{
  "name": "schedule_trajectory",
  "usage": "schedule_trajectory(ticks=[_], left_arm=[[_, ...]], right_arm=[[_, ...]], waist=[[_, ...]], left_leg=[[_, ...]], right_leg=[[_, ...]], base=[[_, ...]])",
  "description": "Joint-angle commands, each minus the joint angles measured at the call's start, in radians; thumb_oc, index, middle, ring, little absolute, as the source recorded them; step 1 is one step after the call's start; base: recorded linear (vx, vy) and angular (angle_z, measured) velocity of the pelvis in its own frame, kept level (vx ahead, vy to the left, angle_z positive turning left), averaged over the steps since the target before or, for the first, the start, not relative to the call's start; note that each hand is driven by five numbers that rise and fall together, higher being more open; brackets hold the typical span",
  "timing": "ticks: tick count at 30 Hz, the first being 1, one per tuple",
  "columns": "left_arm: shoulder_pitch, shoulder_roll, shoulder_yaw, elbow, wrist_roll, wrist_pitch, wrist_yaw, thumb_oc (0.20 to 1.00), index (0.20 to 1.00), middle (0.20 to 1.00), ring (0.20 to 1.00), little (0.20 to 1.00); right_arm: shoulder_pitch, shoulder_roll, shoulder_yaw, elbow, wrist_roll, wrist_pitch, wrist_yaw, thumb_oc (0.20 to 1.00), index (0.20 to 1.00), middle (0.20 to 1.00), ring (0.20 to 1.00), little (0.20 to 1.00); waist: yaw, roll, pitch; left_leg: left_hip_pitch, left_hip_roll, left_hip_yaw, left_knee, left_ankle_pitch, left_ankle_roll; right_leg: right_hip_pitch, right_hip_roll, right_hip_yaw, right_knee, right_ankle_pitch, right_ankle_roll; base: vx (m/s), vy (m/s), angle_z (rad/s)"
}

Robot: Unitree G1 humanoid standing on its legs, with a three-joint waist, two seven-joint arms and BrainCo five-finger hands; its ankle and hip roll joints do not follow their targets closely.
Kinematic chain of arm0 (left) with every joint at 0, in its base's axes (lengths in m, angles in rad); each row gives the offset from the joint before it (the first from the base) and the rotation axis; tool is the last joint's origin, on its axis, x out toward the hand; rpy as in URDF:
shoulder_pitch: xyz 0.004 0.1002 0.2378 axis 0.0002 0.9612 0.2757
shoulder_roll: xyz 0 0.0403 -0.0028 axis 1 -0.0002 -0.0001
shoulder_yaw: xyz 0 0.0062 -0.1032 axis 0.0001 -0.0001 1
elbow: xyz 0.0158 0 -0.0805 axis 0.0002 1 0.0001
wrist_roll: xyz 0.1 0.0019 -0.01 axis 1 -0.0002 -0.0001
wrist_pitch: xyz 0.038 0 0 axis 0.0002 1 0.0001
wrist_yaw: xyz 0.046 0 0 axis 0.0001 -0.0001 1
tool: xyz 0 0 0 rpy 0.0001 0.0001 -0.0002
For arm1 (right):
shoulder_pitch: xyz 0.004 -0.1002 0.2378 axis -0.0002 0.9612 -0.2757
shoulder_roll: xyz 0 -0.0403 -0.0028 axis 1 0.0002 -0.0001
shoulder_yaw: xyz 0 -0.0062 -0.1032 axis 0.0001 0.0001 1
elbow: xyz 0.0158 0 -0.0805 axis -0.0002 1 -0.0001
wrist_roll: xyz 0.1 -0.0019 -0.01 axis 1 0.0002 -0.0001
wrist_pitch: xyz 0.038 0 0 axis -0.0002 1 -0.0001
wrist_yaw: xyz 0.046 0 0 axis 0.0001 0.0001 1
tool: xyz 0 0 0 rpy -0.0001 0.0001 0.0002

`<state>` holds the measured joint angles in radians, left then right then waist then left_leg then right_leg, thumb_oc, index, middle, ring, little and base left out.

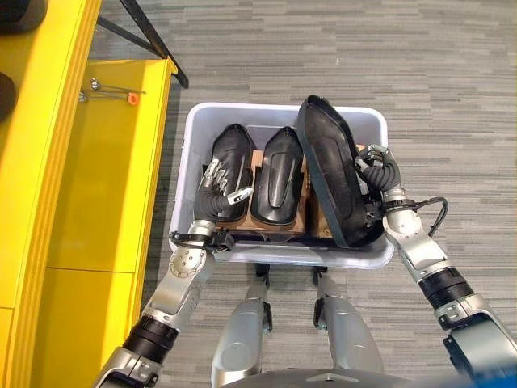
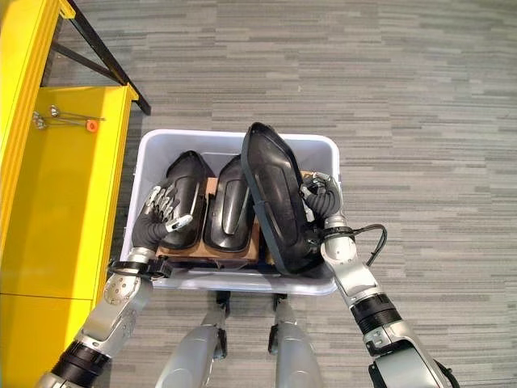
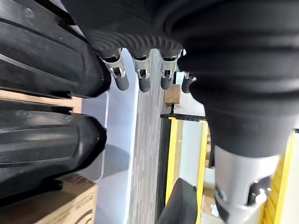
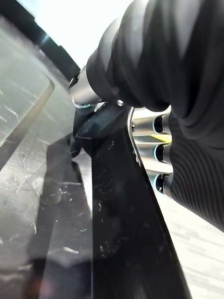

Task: Move parts from the plastic box to the shelf.

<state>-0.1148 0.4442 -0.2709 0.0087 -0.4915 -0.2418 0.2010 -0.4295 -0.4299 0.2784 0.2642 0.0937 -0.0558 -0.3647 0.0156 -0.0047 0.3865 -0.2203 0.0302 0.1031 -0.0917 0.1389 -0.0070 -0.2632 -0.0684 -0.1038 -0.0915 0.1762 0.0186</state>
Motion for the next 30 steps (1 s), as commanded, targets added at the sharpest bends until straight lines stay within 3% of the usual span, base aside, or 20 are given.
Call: schedule_trajectory(ticks=[1,11,19,26,30], left_arm=[[0.044,0.035,0.014,-0.061,-0.019,-0.034,-0.034,1.000,1.000,1.000,1.000,1.000],[0.123,0.027,0.057,-0.049,-0.014,-0.022,-0.059,1.000,1.000,1.000,1.000,1.000],[0.170,0.004,0.093,-0.028,-0.010,-0.007,-0.061,1.000,1.000,1.000,1.000,1.000],[0.224,-0.018,0.125,-0.021,-0.024,0.005,-0.060,1.000,1.000,1.000,1.000,1.000],[0.246,-0.031,0.125,-0.016,-0.034,0.011,-0.064,1.000,1.000,1.000,1.000,1.000]], right_arm=[[0.026,0.039,-0.034,-0.083,0.011,-0.102,0.013,0.200,0.200,0.200,0.200,0.200],[0.059,0.060,-0.033,-0.168,0.081,-0.132,0.052,0.200,0.200,0.200,0.200,0.200],[0.053,0.091,0.012,-0.158,0.153,-0.131,0.094,0.200,0.200,0.200,0.200,0.200],[0.014,0.109,0.055,-0.139,0.162,-0.128,0.102,0.200,0.200,0.200,0.200,0.200],[-0.020,0.110,0.080,-0.130,0.175,-0.137,0.098,0.200,0.200,0.200,0.200,0.200]], waist=[[0.016,-0.022,-0.116],[0.018,-0.019,-0.197],[0.036,-0.009,-0.262],[0.073,0.009,-0.284],[0.102,0.021,-0.277]], left_leg=[[0.069,0.091,-0.016,0.030,-0.100,-0.077],[0.160,0.114,-0.009,0.010,-0.104,-0.087],[0.220,0.149,-0.025,0.004,-0.093,-0.107],[0.215,0.208,-0.084,0.010,-0.006,-0.147],[0.169,0.239,-0.151,0.006,0.086,-0.179]], right_leg=[[0.069,-0.148,0.016,0.058,-0.087,0.136],[0.156,-0.134,0.003,0.047,-0.110,0.134],[0.230,-0.102,-0.023,0.076,-0.168,0.116],[0.270,-0.033,-0.064,0.114,-0.231,0.075],[0.288,0.017,-0.103,0.106,-0.252,0.040]], base=[[0.04,-0.018,-0.05],[0.04,-0.024,-0.01],[0.03,-0.073,0.05],[-0.04,-0.146,0.24],[-0.08,-0.153,0.39]])
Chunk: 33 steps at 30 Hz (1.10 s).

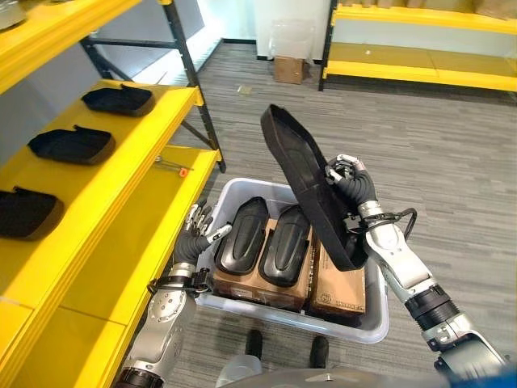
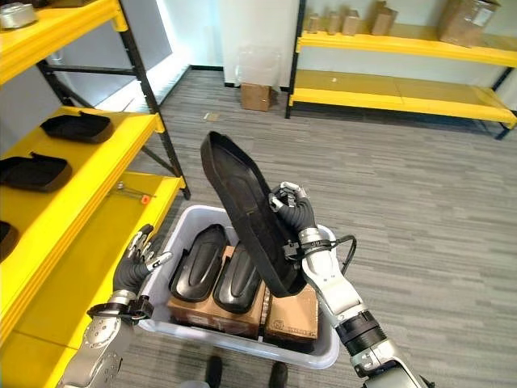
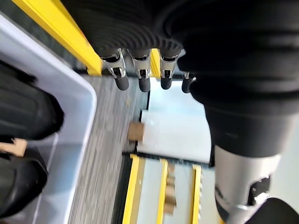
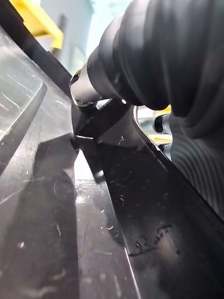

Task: Move parts from the plastic box to the shelf.

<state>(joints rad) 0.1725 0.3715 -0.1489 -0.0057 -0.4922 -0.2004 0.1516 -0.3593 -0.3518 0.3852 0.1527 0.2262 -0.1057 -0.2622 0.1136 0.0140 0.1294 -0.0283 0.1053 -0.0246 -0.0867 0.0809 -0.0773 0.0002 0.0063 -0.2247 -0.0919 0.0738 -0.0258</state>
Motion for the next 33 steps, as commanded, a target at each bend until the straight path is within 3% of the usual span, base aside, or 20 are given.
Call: schedule_trajectory(ticks=[1,3,5,6,7,8,11,12,14,16,18,19,22,23,28,31,32,33], left_arm=[[-0.037,0.040,0.001,-0.001,-0.034,-0.029,-0.015,1.000,1.000,1.000,1.000,1.000],[-0.039,0.038,-0.003,0.001,-0.036,-0.028,-0.014,1.000,1.000,1.000,1.000,1.000],[-0.051,0.031,-0.011,0.014,-0.034,-0.026,-0.015,1.000,1.000,1.000,1.000,1.000],[-0.059,0.026,-0.013,0.020,-0.033,-0.027,-0.014,1.000,1.000,1.000,1.000,1.000],[-0.060,0.026,-0.013,0.020,-0.032,-0.027,-0.014,1.000,1.000,1.000,1.000,1.000],[-0.065,0.023,-0.019,0.032,-0.032,-0.026,-0.019,1.000,1.000,1.000,1.000,1.000],[-0.070,0.018,-0.027,0.032,-0.028,-0.021,-0.023,1.000,1.000,1.000,1.000,1.000],[-0.068,0.016,-0.026,0.035,-0.031,-0.021,-0.025,1.000,1.000,1.000,1.000,1.000],[-0.069,0.017,-0.031,0.043,-0.025,-0.018,-0.025,1.000,1.000,1.000,1.000,1.000],[-0.073,0.024,-0.031,0.041,-0.022,-0.017,-0.027,1.000,1.000,1.000,1.000,1.000],[-0.078,0.041,-0.019,0.030,-0.017,-0.019,-0.023,1.000,1.000,1.000,1.000,1.000],[-0.078,0.042,-0.018,0.030,-0.017,-0.019,-0.023,1.000,1.000,1.000,1.000,1.000],[-0.078,0.052,0.000,0.025,-0.014,-0.024,-0.008,1.000,1.000,1.000,1.000,1.000],[-0.076,0.057,0.017,0.016,-0.009,-0.026,0.004,1.000,1.000,1.000,1.000,1.000],[-0.090,0.064,0.024,0.015,0.000,-0.031,0.019,1.000,1.000,1.000,1.000,1.000],[-0.117,0.081,0.019,0.005,0.009,-0.030,0.037,1.000,1.000,1.000,1.000,1.000],[-0.117,0.081,0.019,0.006,0.009,-0.030,0.037,1.000,1.000,1.000,1.000,1.000],[-0.130,0.085,0.010,0.011,0.013,-0.031,0.042,1.000,1.000,1.000,1.000,1.000]], right_arm=[[-0.099,0.030,-0.023,-0.016,0.044,-0.089,-0.008,0.200,0.200,0.200,0.200,0.200],[-0.102,0.026,-0.024,-0.012,0.044,-0.091,-0.015,0.200,0.200,0.200,0.200,0.200],[-0.105,0.013,-0.029,-0.011,0.042,-0.089,-0.021,0.200,0.200,0.200,0.200,0.200],[-0.103,0.008,-0.032,-0.014,0.036,-0.087,-0.029,0.200,0.200,0.200,0.200,0.200],[-0.103,0.008,-0.032,-0.014,0.036,-0.087,-0.029,0.200,0.200,0.200,0.200,0.200],[-0.095,0.002,-0.034,-0.015,0.027,-0.078,-0.036,0.200,0.200,0.200,0.200,0.200],[-0.073,0.000,-0.052,-0.021,0.021,-0.069,-0.043,0.200,0.200,0.200,0.200,0.200],[-0.064,-0.001,-0.058,-0.026,0.019,-0.067,-0.043,0.200,0.200,0.200,0.200,0.200],[-0.047,0.005,-0.076,-0.025,0.017,-0.066,-0.043,0.200,0.200,0.200,0.200,0.200],[-0.031,0.010,-0.090,-0.020,0.019,-0.065,-0.046,0.200,0.200,0.200,0.200,0.200],[-0.027,0.018,-0.099,-0.025,0.013,-0.059,-0.044,0.200,0.200,0.200,0.200,0.200],[-0.028,0.019,-0.100,-0.025,0.013,-0.059,-0.044,0.200,0.200,0.200,0.200,0.200],[-0.036,0.032,-0.096,-0.020,0.002,-0.050,-0.037,0.200,0.200,0.200,0.200,0.200],[-0.041,0.045,-0.093,-0.018,0.002,-0.041,-0.028,0.200,0.200,0.200,0.200,0.200],[-0.050,0.052,-0.100,-0.023,0.003,-0.037,-0.032,0.200,0.200,0.200,0.200,0.200],[-0.066,0.068,-0.105,-0.030,0.013,-0.039,-0.043,0.200,0.200,0.200,0.200,0.200],[-0.066,0.068,-0.106,-0.030,0.013,-0.039,-0.043,0.200,0.200,0.200,0.200,0.200],[-0.063,0.069,-0.104,-0.038,0.019,-0.040,-0.045,0.200,0.200,0.200,0.200,0.200]], waist=[[0.010,0.007,-0.017],[0.014,0.014,-0.003],[0.003,0.012,0.016],[-0.010,0.008,0.025],[-0.011,0.008,0.024],[-0.022,0.009,0.024],[-0.020,0.025,0.015],[-0.019,0.026,0.008],[-0.015,0.028,-0.016],[-0.003,0.016,-0.029],[0.019,-0.005,-0.034],[0.019,-0.007,-0.034],[0.039,-0.026,-0.041],[0.061,-0.050,-0.043],[0.086,-0.082,-0.036],[0.106,-0.108,-0.026],[0.106,-0.109,-0.027],[0.104,-0.109,-0.027]], left_leg=[[-0.039,0.167,-0.047,-0.001,0.161,-0.113],[-0.068,0.166,-0.071,0.004,0.193,-0.119],[-0.106,0.167,0.002,0.046,0.191,-0.098],[-0.114,0.181,0.086,0.078,0.173,-0.083],[-0.119,0.181,0.085,0.080,0.174,-0.082],[-0.108,0.208,0.169,0.084,0.164,-0.075],[-0.106,0.228,0.199,0.053,0.218,-0.098],[-0.093,0.225,0.204,0.035,0.195,-0.091],[-0.075,0.208,0.201,0.008,0.175,-0.084],[-0.058,0.184,0.198,0.012,0.137,-0.083],[-0.063,0.140,0.197,0.052,0.084,-0.061],[-0.064,0.138,0.197,0.055,0.081,-0.059],[-0.069,0.099,0.211,0.076,0.047,-0.025],[-0.077,0.056,0.211,0.105,0.004,-0.002],[-0.111,0.004,0.199,0.165,-0.055,0.026],[-0.133,-0.055,0.182,0.203,-0.109,0.068],[-0.134,-0.056,0.182,0.204,-0.110,0.069],[-0.127,-0.094,0.167,0.191,-0.123,0.095]], right_leg=[[0.024,-0.049,0.003,0.113,-0.158,0.076],[0.019,-0.050,-0.032,0.134,-0.171,0.064],[0.023,-0.067,-0.078,0.148,-0.181,0.053],[0.029,-0.078,-0.103,0.153,-0.186,0.050],[0.027,-0.078,-0.104,0.152,-0.183,0.050],[0.040,-0.092,-0.132,0.159,-0.189,0.052],[0.065,-0.114,-0.173,0.169,-0.191,0.066],[0.072,-0.123,-0.184,0.174,-0.194,0.073],[0.090,-0.145,-0.202,0.167,-0.186,0.088],[0.119,-0.176,-0.210,0.165,-0.195,0.106],[0.158,-0.229,-0.238,0.151,-0.170,0.132],[0.159,-0.231,-0.239,0.150,-0.169,0.134],[0.152,-0.276,-0.241,0.146,-0.121,0.155],[0.156,-0.319,-0.241,0.145,-0.079,0.180],[0.149,-0.364,-0.243,0.151,-0.019,0.207],[0.135,-0.419,-0.241,0.192,0.083,0.228],[0.135,-0.420,-0.241,0.192,0.083,0.229],[0.114,-0.454,-0.221,0.246,0.162,0.231]], base=[[-0.07,-0.113,0.50],[-0.09,-0.077,0.56],[-0.11,-0.040,0.66],[-0.08,-0.008,0.83],[-0.04,-0.002,1.20],[0.02,0.050,1.21],[0.07,0.108,0.82],[0.11,0.145,0.76],[0.18,0.158,0.38],[0.22,0.196,0.26],[0.16,0.243,0.39],[0.03,0.174,0.46],[0.09,0.263,0.36],[0.10,0.213,0.22],[0.09,0.194,0.06],[0.09,0.229,0.04],[0.13,0.331,0.30],[0.08,0.201,0.26]])
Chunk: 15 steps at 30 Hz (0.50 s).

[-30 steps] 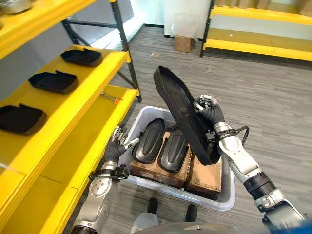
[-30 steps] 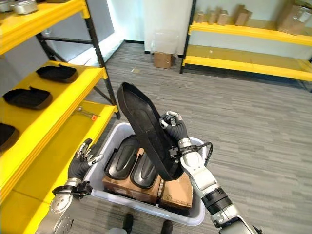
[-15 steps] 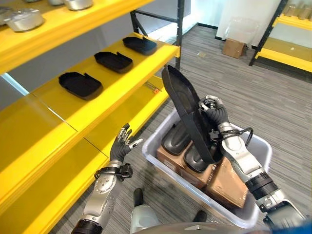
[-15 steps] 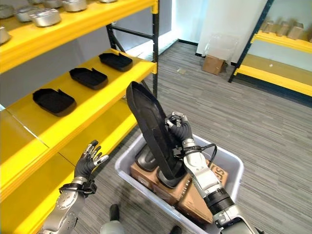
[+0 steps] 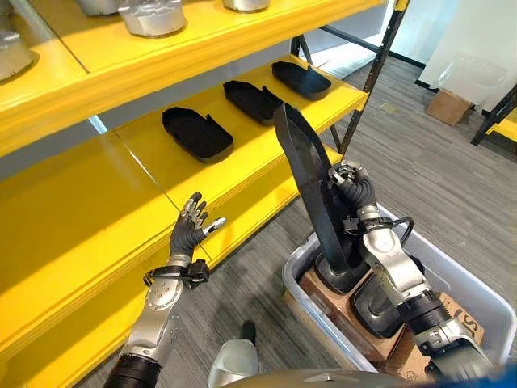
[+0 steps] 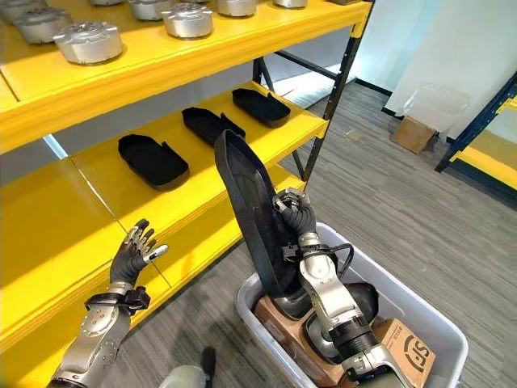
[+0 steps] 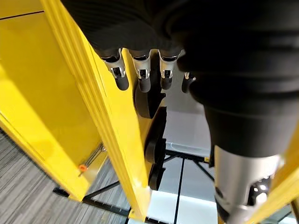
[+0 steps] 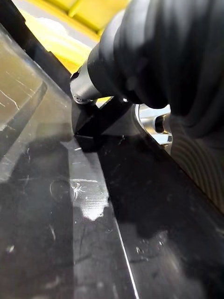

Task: Move parts from the plastic box to the shelf.

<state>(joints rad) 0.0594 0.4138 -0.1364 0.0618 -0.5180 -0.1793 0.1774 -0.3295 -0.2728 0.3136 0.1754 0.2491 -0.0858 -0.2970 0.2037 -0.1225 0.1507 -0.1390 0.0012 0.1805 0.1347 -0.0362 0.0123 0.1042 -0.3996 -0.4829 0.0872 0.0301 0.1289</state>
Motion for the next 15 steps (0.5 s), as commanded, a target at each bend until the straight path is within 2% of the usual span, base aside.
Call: schedule_trajectory(ticks=[1,2,4,5,6,7,8,9,10,11,13,15], left_arm=[[-0.017,0.043,-0.002,-0.056,0.039,-0.052,0.016,1.000,1.000,1.000,1.000,1.000],[-0.024,0.049,-0.005,-0.053,0.041,-0.052,0.022,1.000,1.000,1.000,1.000,1.000],[-0.023,0.048,-0.005,-0.055,0.047,-0.049,0.022,1.000,1.000,1.000,1.000,1.000],[-0.027,0.046,-0.014,-0.045,0.052,-0.050,0.023,1.000,1.000,1.000,1.000,1.000],[-0.027,0.046,-0.014,-0.045,0.052,-0.050,0.023,1.000,1.000,1.000,1.000,1.000],[-0.037,0.040,-0.025,-0.028,0.052,-0.046,0.023,1.000,1.000,1.000,1.000,1.000],[-0.038,0.035,-0.028,-0.025,0.054,-0.040,0.017,1.000,1.000,1.000,1.000,1.000],[-0.034,0.030,-0.027,-0.026,0.056,-0.040,0.013,1.000,1.000,1.000,1.000,1.000],[-0.034,0.030,-0.027,-0.026,0.056,-0.040,0.013,1.000,1.000,1.000,1.000,1.000],[-0.030,0.017,-0.023,-0.022,0.065,-0.036,0.010,1.000,1.000,1.000,1.000,1.000],[-0.012,0.003,-0.011,-0.034,0.082,-0.033,0.010,1.000,1.000,1.000,1.000,1.000],[0.011,-0.016,-0.009,-0.034,0.089,-0.029,0.006,1.000,1.000,1.000,1.000,1.000]], right_arm=[[-0.093,-0.010,-0.033,-0.061,-0.004,-0.060,-0.010,0.200,0.200,0.200,0.200,0.200],[-0.097,-0.005,-0.024,-0.064,-0.001,-0.056,-0.008,0.200,0.200,0.200,0.200,0.200],[-0.097,-0.003,-0.020,-0.064,0.003,-0.058,-0.004,0.200,0.200,0.200,0.200,0.200],[-0.092,-0.006,-0.020,-0.065,0.008,-0.060,0.000,0.200,0.200,0.200,0.200,0.200],[-0.092,-0.006,-0.020,-0.065,0.008,-0.060,0.000,0.200,0.200,0.200,0.200,0.200],[-0.076,-0.024,-0.024,-0.071,0.036,-0.070,0.011,0.200,0.200,0.200,0.200,0.200],[-0.069,-0.031,-0.027,-0.068,0.048,-0.077,0.014,0.200,0.200,0.200,0.200,0.200],[-0.061,-0.034,-0.031,-0.066,0.056,-0.083,0.012,0.200,0.200,0.200,0.200,0.200],[-0.062,-0.034,-0.031,-0.066,0.056,-0.084,0.012,0.200,0.200,0.200,0.200,0.200],[-0.049,-0.040,-0.038,-0.077,0.063,-0.090,0.013,0.200,0.200,0.200,0.200,0.200],[-0.020,-0.038,-0.039,-0.097,0.057,-0.083,0.024,0.200,0.200,0.200,0.200,0.200],[0.007,-0.048,-0.040,-0.097,0.064,-0.080,0.032,0.200,0.200,0.200,0.200,0.200]], waist=[[0.014,0.027,-0.048],[0.002,0.046,-0.043],[-0.001,0.055,-0.041],[-0.023,0.067,-0.036],[-0.022,0.067,-0.036],[-0.080,0.095,-0.022],[-0.097,0.093,-0.015],[-0.110,0.089,-0.008],[-0.110,0.090,-0.010],[-0.126,0.076,-0.005],[-0.118,0.068,-0.012],[-0.128,0.068,-0.025]], left_leg=[[-0.016,0.010,-0.037,-0.030,-0.005,0.006],[0.009,-0.003,-0.050,-0.061,0.001,0.026],[0.026,-0.005,-0.048,-0.078,0.002,0.032],[0.043,-0.006,-0.061,-0.100,0.011,0.038],[0.043,-0.006,-0.060,-0.100,0.011,0.038],[0.092,-0.006,-0.118,-0.140,0.035,0.036],[0.099,-0.018,-0.143,-0.143,0.040,0.033],[0.107,-0.030,-0.164,-0.146,0.041,0.031],[0.103,-0.028,-0.164,-0.147,0.044,0.030],[0.104,-0.054,-0.189,-0.154,0.047,0.028],[0.114,-0.069,-0.184,-0.156,0.047,0.026],[0.129,-0.070,-0.185,-0.169,0.047,0.025]], right_leg=[[0.009,-0.048,0.038,0.067,0.206,0.077],[-0.037,-0.043,0.073,0.148,0.214,0.058],[-0.056,-0.032,0.084,0.186,0.195,0.049],[-0.099,0.036,0.140,0.226,0.141,0.023],[-0.100,0.036,0.141,0.227,0.141,0.023],[-0.218,0.268,0.294,0.263,-0.060,-0.040],[-0.229,0.337,0.340,0.236,-0.094,-0.057],[-0.239,0.383,0.379,0.219,-0.102,-0.061],[-0.241,0.385,0.378,0.215,-0.097,-0.062],[-0.231,0.438,0.428,0.146,-0.091,-0.076],[-0.190,0.415,0.384,0.092,-0.080,-0.078],[-0.144,0.432,0.412,0.031,-0.077,-0.074]], base=[[0.12,0.363,0.21],[0.04,0.166,0.33],[0.06,0.193,0.31],[0.05,0.149,0.01],[0.14,0.194,0.18],[0.14,0.122,0.21],[0.16,0.129,0.24],[0.04,0.009,0.52],[0.00,0.001,1.00],[-0.01,-0.009,1.14],[0.00,-0.016,0.61],[0.00,-0.068,0.27]])
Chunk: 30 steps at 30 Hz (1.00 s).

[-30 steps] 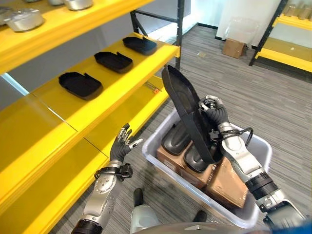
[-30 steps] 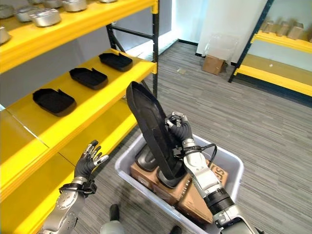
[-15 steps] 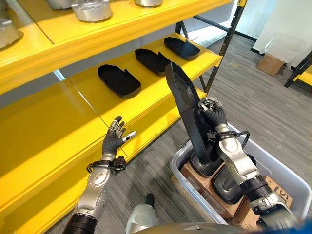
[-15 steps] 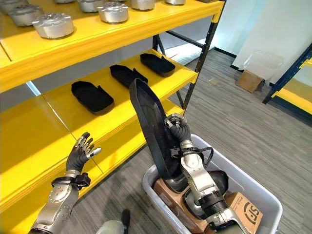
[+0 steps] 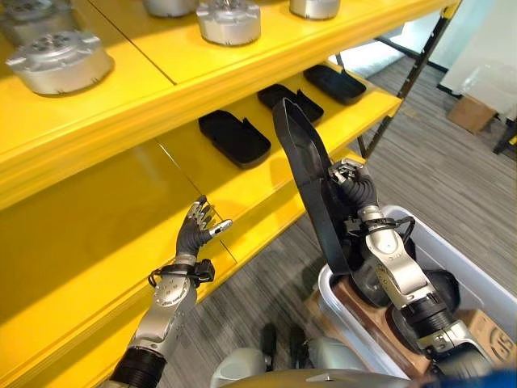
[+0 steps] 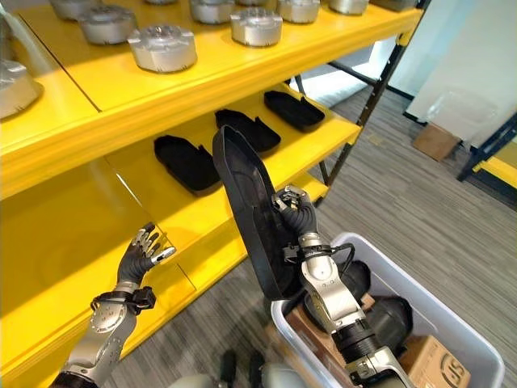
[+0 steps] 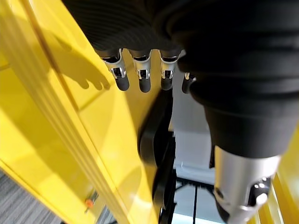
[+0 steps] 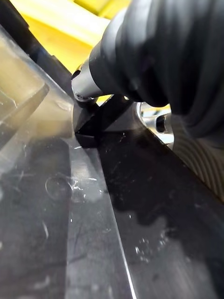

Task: Move parts from the plastic box to the shelf.

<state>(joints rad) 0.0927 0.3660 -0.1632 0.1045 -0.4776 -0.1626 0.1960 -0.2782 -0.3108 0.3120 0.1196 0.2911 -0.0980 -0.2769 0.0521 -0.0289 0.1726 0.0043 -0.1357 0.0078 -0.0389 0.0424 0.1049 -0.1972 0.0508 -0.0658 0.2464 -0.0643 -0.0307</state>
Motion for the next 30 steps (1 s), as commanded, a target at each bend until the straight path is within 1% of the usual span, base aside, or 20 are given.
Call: schedule_trajectory(ticks=[1,4,9,10,11,12,13,14,15,16,18,19,21,22,23,24,25,28,29,30], left_arm=[[-0.005,0.026,0.030,-0.085,0.040,-0.045,-0.011,1.000,1.000,1.000,1.000,1.000],[0.022,0.017,0.038,-0.092,0.037,-0.041,-0.021,1.000,1.000,1.000,1.000,1.000],[0.045,0.004,0.042,-0.100,0.034,-0.032,-0.025,1.000,1.000,1.000,1.000,1.000],[0.047,0.002,0.044,-0.107,0.034,-0.030,-0.027,1.000,1.000,1.000,1.000,1.000],[0.027,0.001,0.035,-0.105,0.031,-0.035,-0.037,1.000,1.000,1.000,1.000,1.000],[0.027,0.000,0.035,-0.104,0.031,-0.035,-0.037,1.000,1.000,1.000,1.000,1.000],[0.025,0.001,0.035,-0.105,0.028,-0.036,-0.036,1.000,1.000,1.000,1.000,1.000],[0.029,0.001,0.035,-0.106,0.031,-0.036,-0.036,1.000,1.000,1.000,1.000,1.000],[0.030,0.001,0.035,-0.106,0.031,-0.036,-0.036,1.000,1.000,1.000,1.000,1.000],[0.034,-0.001,0.035,-0.113,0.026,-0.036,-0.032,1.000,1.000,1.000,1.000,1.000],[0.039,-0.006,0.034,-0.120,0.018,-0.033,-0.030,1.000,1.000,1.000,1.000,1.000],[0.037,-0.007,0.031,-0.118,0.016,-0.032,-0.027,1.000,1.000,1.000,1.000,1.000],[0.037,-0.006,0.031,-0.114,0.010,-0.030,-0.031,1.000,1.000,1.000,1.000,1.000],[0.037,-0.007,0.030,-0.110,0.007,-0.028,-0.036,1.000,1.000,1.000,1.000,1.000],[0.041,-0.007,0.027,-0.106,0.007,-0.027,-0.041,1.000,1.000,1.000,1.000,1.000],[0.044,-0.005,0.025,-0.095,0.006,-0.025,-0.052,1.000,1.000,1.000,1.000,1.000],[0.047,0.001,0.025,-0.098,0.007,-0.027,-0.054,1.000,1.000,1.000,1.000,1.000],[0.058,0.020,0.040,-0.106,0.003,-0.029,-0.059,1.000,1.000,1.000,1.000,1.000],[0.058,0.021,0.040,-0.107,0.003,-0.028,-0.059,1.000,1.000,1.000,1.000,1.000],[0.065,0.033,0.051,-0.112,0.000,-0.032,-0.055,1.000,1.000,1.000,1.000,1.000]], right_arm=[[-0.040,-0.010,-0.041,-0.045,0.033,-0.066,0.016,0.200,0.200,0.200,0.200,0.200],[-0.010,-0.014,-0.053,-0.056,0.044,-0.062,0.030,0.200,0.200,0.200,0.200,0.200],[0.017,-0.023,-0.063,-0.072,0.044,-0.056,0.037,0.200,0.200,0.200,0.200,0.200],[0.018,-0.029,-0.069,-0.076,0.046,-0.058,0.038,0.200,0.200,0.200,0.200,0.200],[0.015,-0.050,-0.080,-0.098,0.069,-0.075,0.033,0.200,0.200,0.200,0.200,0.200],[0.014,-0.050,-0.080,-0.098,0.069,-0.075,0.033,0.200,0.200,0.200,0.200,0.200],[0.012,-0.054,-0.079,-0.104,0.075,-0.074,0.028,0.200,0.200,0.200,0.200,0.200],[0.012,-0.056,-0.076,-0.102,0.076,-0.072,0.030,0.200,0.200,0.200,0.200,0.200],[0.012,-0.056,-0.076,-0.102,0.076,-0.072,0.030,0.200,0.200,0.200,0.200,0.200],[0.014,-0.058,-0.075,-0.099,0.082,-0.072,0.023,0.200,0.200,0.200,0.200,0.200],[0.016,-0.061,-0.078,-0.093,0.086,-0.074,0.013,0.200,0.200,0.200,0.200,0.200],[0.016,-0.065,-0.080,-0.090,0.091,-0.075,0.007,0.200,0.200,0.200,0.200,0.200],[0.017,-0.074,-0.085,-0.090,0.101,-0.075,0.001,0.200,0.200,0.200,0.200,0.200],[0.018,-0.078,-0.088,-0.094,0.101,-0.072,0.002,0.200,0.200,0.200,0.200,0.200],[0.026,-0.082,-0.094,-0.095,0.099,-0.072,0.003,0.200,0.200,0.200,0.200,0.200],[0.037,-0.081,-0.101,-0.095,0.098,-0.071,0.005,0.200,0.200,0.200,0.200,0.200],[0.037,-0.079,-0.100,-0.096,0.094,-0.069,0.005,0.200,0.200,0.200,0.200,0.200],[0.034,-0.069,-0.096,-0.092,0.080,-0.060,0.012,0.200,0.200,0.200,0.200,0.200],[0.034,-0.068,-0.096,-0.092,0.080,-0.060,0.011,0.200,0.200,0.200,0.200,0.200],[0.021,-0.058,-0.084,-0.080,0.073,-0.054,0.018,0.200,0.200,0.200,0.200,0.200]], waist=[[0.027,-0.022,-0.055],[0.025,-0.021,-0.074],[0.019,-0.022,-0.077],[0.018,-0.024,-0.069],[0.008,-0.034,-0.012],[0.008,-0.032,-0.012],[0.005,-0.046,-0.005],[0.005,-0.054,-0.010],[0.005,-0.053,-0.009],[-0.003,-0.055,-0.018],[-0.017,-0.034,-0.034],[-0.019,-0.023,-0.037],[-0.025,0.002,-0.046],[-0.027,0.016,-0.053],[-0.028,0.028,-0.061],[-0.021,0.042,-0.068],[-0.014,0.045,-0.066],[0.007,0.039,-0.057],[0.007,0.037,-0.056],[0.023,0.033,-0.046]], left_leg=[[-0.008,0.070,-0.005,0.003,-0.030,-0.069],[0.005,0.072,0.000,0.004,-0.031,-0.072],[0.003,0.075,-0.005,0.035,-0.039,-0.079],[-0.018,0.074,-0.006,0.083,-0.045,-0.086],[-0.130,0.085,0.015,0.309,-0.074,-0.134],[-0.133,0.086,0.014,0.316,-0.078,-0.135],[-0.134,0.138,0.021,0.363,-0.103,-0.132],[-0.120,0.172,0.012,0.360,-0.106,-0.129],[-0.118,0.174,0.011,0.361,-0.108,-0.130],[-0.084,0.261,-0.003,0.322,-0.070,-0.138],[-0.029,0.366,0.004,0.207,0.017,-0.172],[-0.027,0.414,0.007,0.165,0.073,-0.187],[-0.008,0.457,0.014,0.069,0.139,-0.217],[0.003,0.453,0.031,0.027,0.125,-0.226],[0.011,0.458,0.038,-0.003,0.137,-0.242],[0.018,0.450,0.052,-0.017,0.116,-0.253],[0.016,0.440,0.046,-0.007,0.117,-0.256],[0.015,0.404,0.052,0.021,0.053,-0.237],[0.016,0.401,0.053,0.024,0.051,-0.236],[0.013,0.377,0.053,0.039,0.022,-0.220]], right_leg=[[0.174,-0.025,-0.018,-0.155,0.025,0.086],[0.209,-0.028,-0.021,-0.188,0.027,0.083],[0.237,-0.028,-0.039,-0.208,0.024,0.074],[0.238,-0.031,-0.047,-0.209,0.023,0.070],[0.209,-0.050,-0.064,-0.184,0.028,0.048],[0.208,-0.048,-0.065,-0.182,0.027,0.047],[0.200,-0.067,-0.067,-0.174,0.034,0.046],[0.196,-0.078,-0.067,-0.172,0.035,0.047],[0.198,-0.077,-0.068,-0.171,0.033,0.046],[0.190,-0.093,-0.077,-0.161,0.024,0.049],[0.184,-0.101,-0.106,-0.141,0.001,0.050],[0.178,-0.111,-0.119,-0.126,-0.006,0.052],[0.161,-0.128,-0.151,-0.092,-0.023,0.059],[0.161,-0.135,-0.166,-0.094,-0.026,0.066],[0.167,-0.136,-0.173,-0.100,-0.025,0.069],[0.178,-0.151,-0.192,-0.103,-0.025,0.076],[0.183,-0.161,-0.199,-0.101,-0.020,0.080],[0.207,-0.203,-0.217,-0.092,-0.016,0.097],[0.208,-0.206,-0.216,-0.091,-0.017,0.099],[0.215,-0.229,-0.218,-0.082,-0.011,0.112]], base=[[0.00,-0.061,0.07],[0.01,-0.044,0.08],[-0.04,-0.058,-0.01],[-0.36,-0.086,0.20],[-0.36,-0.085,0.44],[-0.38,-0.055,0.82],[-0.08,0.020,0.69],[-0.07,0.018,0.62],[-0.01,0.052,0.32],[0.01,0.058,0.36],[0.03,0.121,0.38],[0.03,0.177,0.55],[0.03,0.168,0.57],[0.05,0.146,0.49],[0.12,0.215,0.44],[0.14,0.222,0.50],[0.15,0.224,0.53],[0.11,0.154,0.28],[0.09,0.171,0.24],[0.07,0.178,0.28]])
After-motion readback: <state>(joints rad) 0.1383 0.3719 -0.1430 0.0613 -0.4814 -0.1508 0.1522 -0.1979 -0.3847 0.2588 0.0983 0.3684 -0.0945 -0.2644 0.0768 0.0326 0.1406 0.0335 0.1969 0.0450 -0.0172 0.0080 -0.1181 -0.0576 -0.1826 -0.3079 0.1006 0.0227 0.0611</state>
